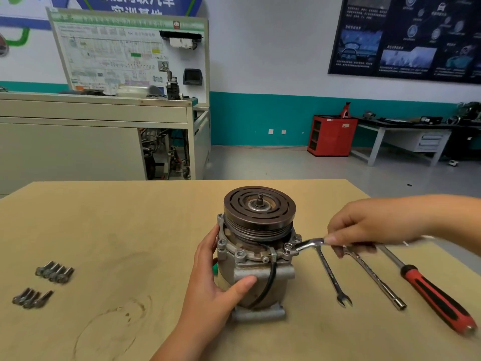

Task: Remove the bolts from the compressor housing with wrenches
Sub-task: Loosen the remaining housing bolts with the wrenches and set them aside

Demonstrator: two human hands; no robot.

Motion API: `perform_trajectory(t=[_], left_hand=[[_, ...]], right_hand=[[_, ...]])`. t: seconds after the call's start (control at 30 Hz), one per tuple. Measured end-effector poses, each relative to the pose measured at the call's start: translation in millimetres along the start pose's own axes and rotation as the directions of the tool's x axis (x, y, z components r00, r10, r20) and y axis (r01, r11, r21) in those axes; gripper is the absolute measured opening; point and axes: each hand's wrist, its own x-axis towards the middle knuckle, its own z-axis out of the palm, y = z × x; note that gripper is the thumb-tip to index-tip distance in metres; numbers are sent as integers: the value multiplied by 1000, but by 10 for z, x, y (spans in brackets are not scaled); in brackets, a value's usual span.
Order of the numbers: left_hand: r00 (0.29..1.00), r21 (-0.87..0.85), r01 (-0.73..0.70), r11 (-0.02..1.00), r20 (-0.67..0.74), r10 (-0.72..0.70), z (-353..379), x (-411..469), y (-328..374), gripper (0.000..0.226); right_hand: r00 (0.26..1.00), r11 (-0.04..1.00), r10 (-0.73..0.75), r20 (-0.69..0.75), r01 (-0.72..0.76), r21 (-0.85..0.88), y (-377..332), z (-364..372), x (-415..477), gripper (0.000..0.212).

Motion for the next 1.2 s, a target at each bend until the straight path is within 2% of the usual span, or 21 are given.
perform_trajectory(t=[0.07, 0.1, 0.17, 0.3, 0.4, 0.47, 0.53, 0.63, 0.67, 0.73, 0.83, 1.07, 1.2], left_hand=[[1000, 0, -1, 1000, 0, 1, 0, -1, 0, 85], [1000, 3, -3, 1000, -2, 3, -1, -1, 3, 84], [1000, 0, -2, 1000, -6, 2, 1, 4, 5, 84], [1000, -15, -5, 1000, -11, 5, -4, 11, -13, 86], [1000, -7, -6, 1000, -11, 6, -5, 21, -20, 87], [1000, 5, 0, 1000, -16, 0, -10, 19, -19, 88], [1000, 8, 6, 1000, -20, -6, -16, 16, -13, 88], [1000, 0, 2, 1000, -17, -2, -11, 15, 0, 87], [1000, -2, 1, 1000, -14, -1, -10, 12, 2, 86], [1000, -8, 1, 1000, -11, -1, -11, 8, 2, 86], [1000, -11, 7, 1000, -12, -7, -6, 14, -6, 86], [1000, 4, 7, 1000, -8, -7, -8, 27, -21, 88], [1000, 10, 14, 1000, -11, -14, -10, 32, -19, 89]], right_hand=[[987, 979, -73, -143, 43, -197, 56, -60, 118, 29], [977, 971, -118, -176, 76, -228, 77, -88, 175, 20], [979, 973, -138, -148, 106, -205, 104, -156, 204, 9], [996, 999, -35, 80, 36, -16, 205, -241, 27, 16], [973, 947, -139, 182, 77, 312, 217, -76, -92, 15], [955, 856, -228, 191, 103, 506, 101, 162, -129, 16], [960, 702, -262, 103, 117, 702, -77, 455, -137, 23], [993, 324, -112, -26, 62, 944, -306, 790, -164, 33], [996, 242, -81, -47, 65, 968, -365, 848, -178, 36], [995, 152, -48, -84, 90, 984, -460, 876, -204, 37], [992, 135, -12, -126, 127, 983, -522, 859, -216, 33], [993, 197, 3, -117, 114, 974, -566, 858, -128, 32], [994, 178, 31, -107, 99, 979, -560, 859, -94, 34]])
